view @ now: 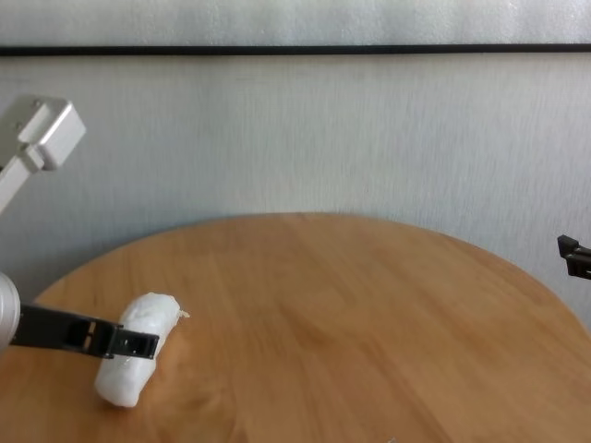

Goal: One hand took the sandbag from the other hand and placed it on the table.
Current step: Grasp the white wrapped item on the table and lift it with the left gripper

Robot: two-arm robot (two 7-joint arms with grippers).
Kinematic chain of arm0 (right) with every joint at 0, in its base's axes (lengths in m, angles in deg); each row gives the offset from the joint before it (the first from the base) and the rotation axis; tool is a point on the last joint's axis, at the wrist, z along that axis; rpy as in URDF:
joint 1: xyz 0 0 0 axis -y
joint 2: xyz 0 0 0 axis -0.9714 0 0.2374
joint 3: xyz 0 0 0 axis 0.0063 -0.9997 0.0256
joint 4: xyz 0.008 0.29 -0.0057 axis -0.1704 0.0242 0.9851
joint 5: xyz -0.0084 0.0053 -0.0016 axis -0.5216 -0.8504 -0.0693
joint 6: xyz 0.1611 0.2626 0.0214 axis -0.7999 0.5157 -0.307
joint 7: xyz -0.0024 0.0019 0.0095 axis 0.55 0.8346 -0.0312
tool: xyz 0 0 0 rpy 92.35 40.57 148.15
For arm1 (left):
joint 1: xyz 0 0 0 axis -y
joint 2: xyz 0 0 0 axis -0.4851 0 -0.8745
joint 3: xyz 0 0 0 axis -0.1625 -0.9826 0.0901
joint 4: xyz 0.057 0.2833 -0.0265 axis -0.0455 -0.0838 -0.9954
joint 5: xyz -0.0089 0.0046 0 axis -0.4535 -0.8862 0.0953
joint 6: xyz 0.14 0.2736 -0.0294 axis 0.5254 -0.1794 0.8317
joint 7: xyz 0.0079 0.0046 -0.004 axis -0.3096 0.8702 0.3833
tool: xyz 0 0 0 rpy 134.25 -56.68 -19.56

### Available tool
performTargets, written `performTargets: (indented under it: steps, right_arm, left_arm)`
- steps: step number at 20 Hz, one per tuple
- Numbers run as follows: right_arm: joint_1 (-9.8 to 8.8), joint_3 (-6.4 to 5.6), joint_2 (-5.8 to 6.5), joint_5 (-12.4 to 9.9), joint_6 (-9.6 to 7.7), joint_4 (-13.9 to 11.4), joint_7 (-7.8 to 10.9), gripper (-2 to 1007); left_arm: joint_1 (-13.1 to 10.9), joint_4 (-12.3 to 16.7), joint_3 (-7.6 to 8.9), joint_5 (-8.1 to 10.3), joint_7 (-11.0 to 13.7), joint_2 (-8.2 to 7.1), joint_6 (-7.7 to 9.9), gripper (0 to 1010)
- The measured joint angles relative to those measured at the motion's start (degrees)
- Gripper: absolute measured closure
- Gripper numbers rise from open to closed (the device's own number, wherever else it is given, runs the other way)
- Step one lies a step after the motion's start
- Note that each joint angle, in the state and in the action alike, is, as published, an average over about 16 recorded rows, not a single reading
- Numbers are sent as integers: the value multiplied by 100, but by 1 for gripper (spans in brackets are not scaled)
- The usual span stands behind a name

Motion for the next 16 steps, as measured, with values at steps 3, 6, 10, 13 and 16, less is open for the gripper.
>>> performTargets:
  steps: [3, 6, 10, 13, 16]
  right_arm:
    - [0, 0, 0, 0, 0, 0, 0, 5]
    - [0, 0, 0, 0, 0, 0, 0, 5]
    - [0, 0, 0, 0, 0, 0, 0, 5]
    - [0, 0, 0, 0, 0, 0, 0, 5]
    - [0, 0, 0, 0, 0, 0, 0, 5]
  left_arm:
    - [55, -97, -2, -43, -31, 82, 86, 10]
    - [106, -186, -3, -88, -46, 158, 147, 10]
    - [168, -295, -7, -144, -39, 245, 194, 10]
    - [215, -379, -8, -182, -21, 304, 217, 10]
    - [260, -464, -8, -219, 6, 357, 223, 10]
